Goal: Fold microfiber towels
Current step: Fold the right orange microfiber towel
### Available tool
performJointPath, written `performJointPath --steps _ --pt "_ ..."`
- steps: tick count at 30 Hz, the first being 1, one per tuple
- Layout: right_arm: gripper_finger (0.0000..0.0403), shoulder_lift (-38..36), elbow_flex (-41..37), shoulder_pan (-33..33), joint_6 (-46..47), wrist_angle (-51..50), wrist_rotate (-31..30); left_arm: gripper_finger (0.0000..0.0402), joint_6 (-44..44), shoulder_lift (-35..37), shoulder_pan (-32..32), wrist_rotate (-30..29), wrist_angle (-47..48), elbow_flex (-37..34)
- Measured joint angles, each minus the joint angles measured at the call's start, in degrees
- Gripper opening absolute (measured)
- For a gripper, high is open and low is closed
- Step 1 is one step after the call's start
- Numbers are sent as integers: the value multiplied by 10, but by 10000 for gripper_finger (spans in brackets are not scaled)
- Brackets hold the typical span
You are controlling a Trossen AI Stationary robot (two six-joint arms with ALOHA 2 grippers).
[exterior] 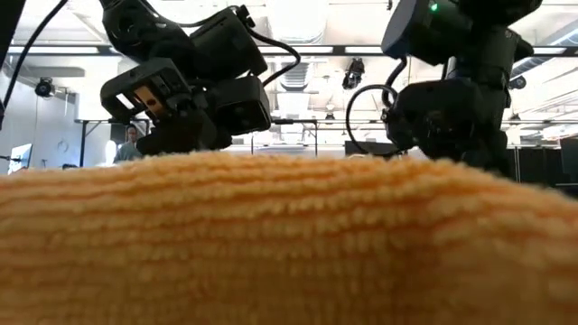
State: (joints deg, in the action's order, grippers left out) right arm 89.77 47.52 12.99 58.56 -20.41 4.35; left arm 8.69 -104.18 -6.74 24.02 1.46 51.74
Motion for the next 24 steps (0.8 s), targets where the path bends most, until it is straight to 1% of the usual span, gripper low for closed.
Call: performJointPath --steps 2,3,9,12,16,18,21,24 --pt "116 17 2 -1 5 2 -4 163 0 1 2 -11 0 0" --pt "116 24 1 -1 13 2 -11 163 0 3 3 -26 -2 0" --pt "116 34 2 -11 57 -7 -74 163 -1 7 27 -151 -4 3" --pt "116 33 2 -28 81 -47 -117 163 -5 9 55 -197 0 5" --pt "117 26 -1 -55 143 -129 -206 163 -6 8 99 -213 6 12" --pt "117 17 -1 -73 150 -161 -239 163 -6 8 126 -218 7 16" --pt "117 5 -2 -104 139 -198 -268 163 -23 8 163 -219 11 21" --pt "117 -1 -3 -140 113 -229 -281 163 -48 8 194 -218 12 29"
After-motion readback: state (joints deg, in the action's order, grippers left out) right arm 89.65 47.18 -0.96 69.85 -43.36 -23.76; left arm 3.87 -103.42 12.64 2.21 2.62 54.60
